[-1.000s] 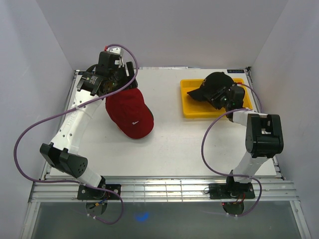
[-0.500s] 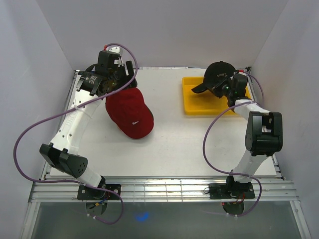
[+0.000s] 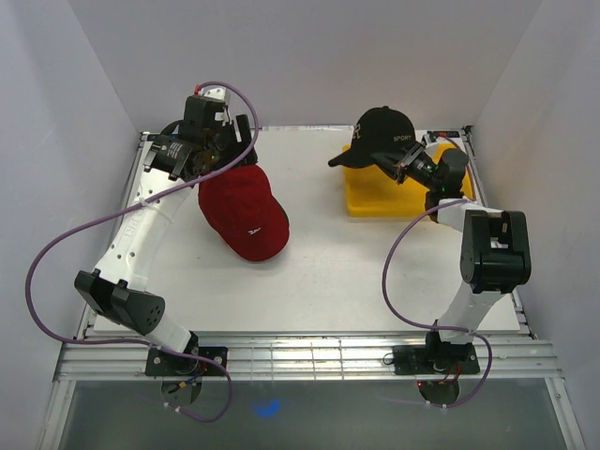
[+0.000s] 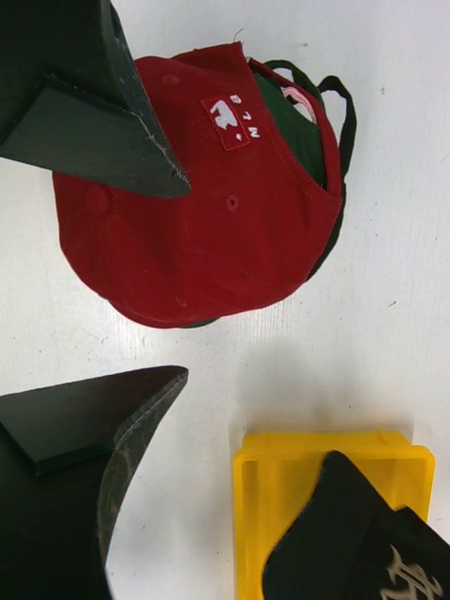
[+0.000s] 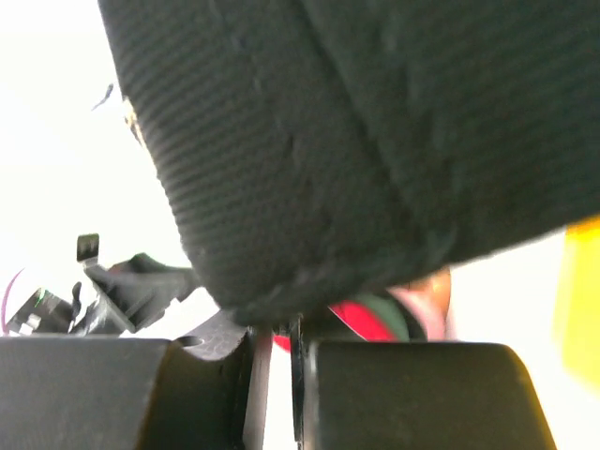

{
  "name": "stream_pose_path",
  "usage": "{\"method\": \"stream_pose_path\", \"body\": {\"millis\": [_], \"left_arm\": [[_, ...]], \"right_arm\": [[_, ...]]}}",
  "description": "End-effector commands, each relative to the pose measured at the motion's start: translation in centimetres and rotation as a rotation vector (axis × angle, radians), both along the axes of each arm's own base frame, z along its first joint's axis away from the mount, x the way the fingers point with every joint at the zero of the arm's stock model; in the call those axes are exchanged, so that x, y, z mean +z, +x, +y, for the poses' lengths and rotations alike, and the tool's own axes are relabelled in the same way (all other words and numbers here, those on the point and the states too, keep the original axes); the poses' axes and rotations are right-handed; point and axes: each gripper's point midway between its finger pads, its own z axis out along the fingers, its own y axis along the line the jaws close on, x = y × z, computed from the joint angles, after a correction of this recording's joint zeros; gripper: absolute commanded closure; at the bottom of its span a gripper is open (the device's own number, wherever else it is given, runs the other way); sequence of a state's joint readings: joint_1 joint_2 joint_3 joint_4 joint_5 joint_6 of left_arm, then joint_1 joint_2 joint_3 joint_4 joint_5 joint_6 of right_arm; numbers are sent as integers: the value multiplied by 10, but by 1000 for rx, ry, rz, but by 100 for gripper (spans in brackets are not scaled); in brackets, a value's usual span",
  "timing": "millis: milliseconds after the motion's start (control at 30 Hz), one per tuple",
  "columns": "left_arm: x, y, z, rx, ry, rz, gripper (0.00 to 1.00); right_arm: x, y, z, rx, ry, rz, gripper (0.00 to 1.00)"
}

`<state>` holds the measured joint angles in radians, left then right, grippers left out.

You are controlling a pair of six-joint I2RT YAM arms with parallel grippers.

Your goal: Stack the hats

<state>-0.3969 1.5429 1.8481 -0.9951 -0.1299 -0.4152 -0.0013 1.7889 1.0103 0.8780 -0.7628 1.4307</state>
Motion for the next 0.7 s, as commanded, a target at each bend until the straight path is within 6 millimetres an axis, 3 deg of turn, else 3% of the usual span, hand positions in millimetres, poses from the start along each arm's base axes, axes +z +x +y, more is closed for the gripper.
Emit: {"method": "stream_pose_path", "body": {"millis": [0, 233, 333, 367, 467, 667], "left_arm": [[27, -11, 5, 8, -16, -58, 17], [33, -16, 6, 14, -26, -67, 17], [33, -18, 5, 13, -31, -64, 17], [34, -19, 4, 13, -36, -65, 17], [33, -19, 2, 14, -39, -63, 17], [34, -23, -2, 12, -41, -63, 17]], "right_arm": [[4, -33, 6, 138, 48, 2, 92], [-64, -58, -16, 146, -68, 186, 91], [-85, -62, -35, 105, -108, 260, 77], [-85, -63, -41, 88, -128, 263, 67], [-92, -62, -62, 17, -221, 284, 48], [-95, -70, -85, -111, -354, 307, 30]]}}
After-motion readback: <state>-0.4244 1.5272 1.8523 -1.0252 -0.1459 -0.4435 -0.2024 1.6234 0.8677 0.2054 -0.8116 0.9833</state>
